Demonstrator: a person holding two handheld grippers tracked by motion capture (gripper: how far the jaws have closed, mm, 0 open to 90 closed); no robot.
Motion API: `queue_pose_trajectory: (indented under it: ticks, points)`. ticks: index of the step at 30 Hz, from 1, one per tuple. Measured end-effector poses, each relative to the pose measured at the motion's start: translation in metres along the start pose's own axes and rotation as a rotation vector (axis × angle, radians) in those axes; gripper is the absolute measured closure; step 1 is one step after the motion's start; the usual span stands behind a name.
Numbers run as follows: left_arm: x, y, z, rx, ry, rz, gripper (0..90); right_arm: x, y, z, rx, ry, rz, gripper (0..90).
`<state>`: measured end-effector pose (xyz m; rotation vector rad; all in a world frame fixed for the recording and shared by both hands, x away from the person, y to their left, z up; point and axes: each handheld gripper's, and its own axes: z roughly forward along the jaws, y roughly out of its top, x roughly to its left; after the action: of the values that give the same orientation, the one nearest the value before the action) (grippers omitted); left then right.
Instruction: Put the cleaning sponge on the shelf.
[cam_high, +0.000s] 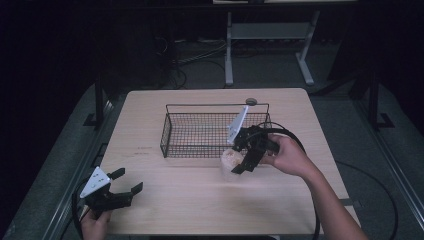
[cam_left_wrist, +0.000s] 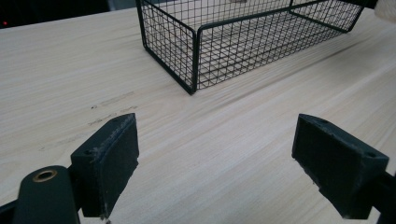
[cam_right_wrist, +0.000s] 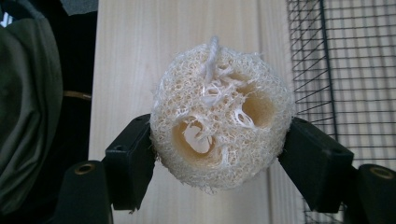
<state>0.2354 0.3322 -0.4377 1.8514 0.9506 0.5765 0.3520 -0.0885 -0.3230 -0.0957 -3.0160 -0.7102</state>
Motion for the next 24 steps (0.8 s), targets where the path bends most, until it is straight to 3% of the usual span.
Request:
queue_pose_trajectory:
  ticks: [10,19,22,24]
  points:
    - [-0.001,0.0,0.004,0.006,-0.007,0.0,14.0,-0.02,0.021,-0.018,0.012,-0.026,-0.015,29.0]
    - [-0.003,0.001,0.005,0.002,-0.015,0.007,13.9,-0.043,0.029,-0.029,-0.009,-0.043,0.013,29.0]
    - [-0.002,0.001,0.005,0.005,-0.012,0.002,13.9,-0.049,0.029,-0.03,0.023,-0.06,0.026,29.0]
    - [-0.002,0.0,0.004,0.002,-0.013,0.0,14.0,-0.052,0.03,-0.032,0.009,-0.057,0.038,29.0]
